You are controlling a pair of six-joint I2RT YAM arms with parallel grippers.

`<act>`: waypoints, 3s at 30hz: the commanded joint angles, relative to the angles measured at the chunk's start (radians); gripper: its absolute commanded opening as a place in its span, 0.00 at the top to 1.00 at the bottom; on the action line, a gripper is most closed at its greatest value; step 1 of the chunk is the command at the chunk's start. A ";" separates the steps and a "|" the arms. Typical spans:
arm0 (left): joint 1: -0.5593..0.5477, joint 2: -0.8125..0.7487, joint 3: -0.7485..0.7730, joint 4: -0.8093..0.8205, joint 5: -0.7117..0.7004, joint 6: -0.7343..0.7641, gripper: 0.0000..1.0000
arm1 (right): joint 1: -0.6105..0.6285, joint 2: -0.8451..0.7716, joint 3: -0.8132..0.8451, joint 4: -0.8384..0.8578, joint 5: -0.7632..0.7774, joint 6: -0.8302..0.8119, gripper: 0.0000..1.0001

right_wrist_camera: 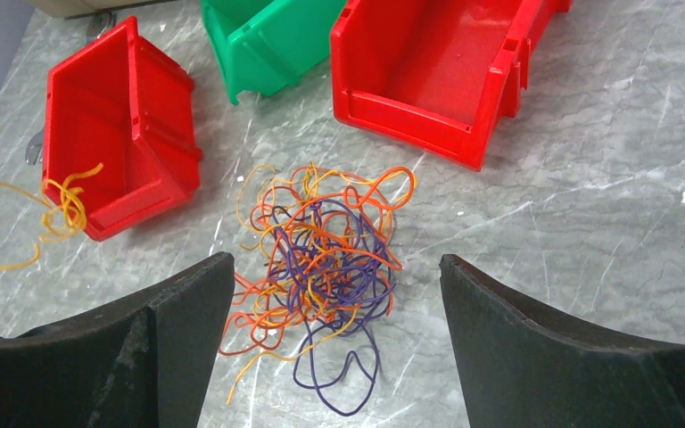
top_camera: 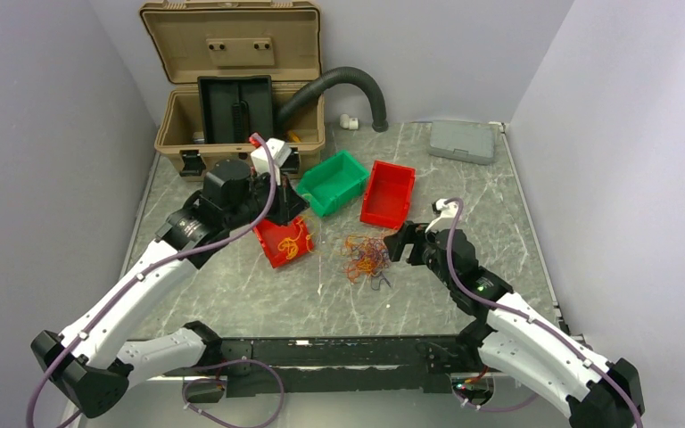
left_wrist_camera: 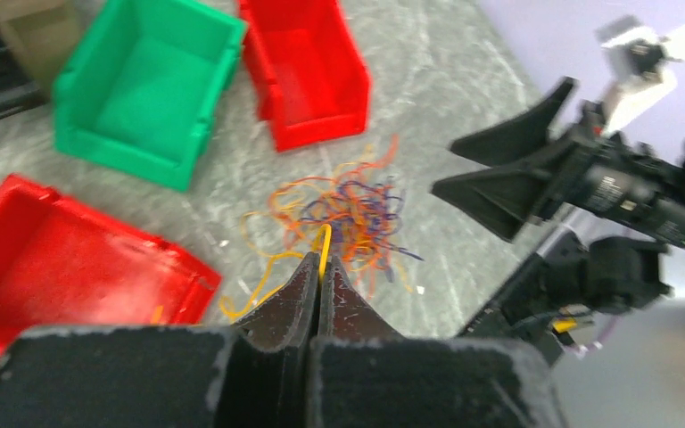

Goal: Untangle the cables

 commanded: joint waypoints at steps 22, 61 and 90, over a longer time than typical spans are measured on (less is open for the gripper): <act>0.098 0.093 -0.085 0.003 -0.351 -0.101 1.00 | 0.002 -0.059 0.040 -0.026 0.004 -0.001 0.13; -0.057 0.070 -0.299 0.305 -0.059 -0.031 0.01 | 0.004 0.401 0.089 0.038 -0.147 0.049 0.21; -0.082 0.255 -0.298 0.418 0.108 0.018 0.08 | 0.040 0.250 0.051 -0.064 -0.087 0.078 0.28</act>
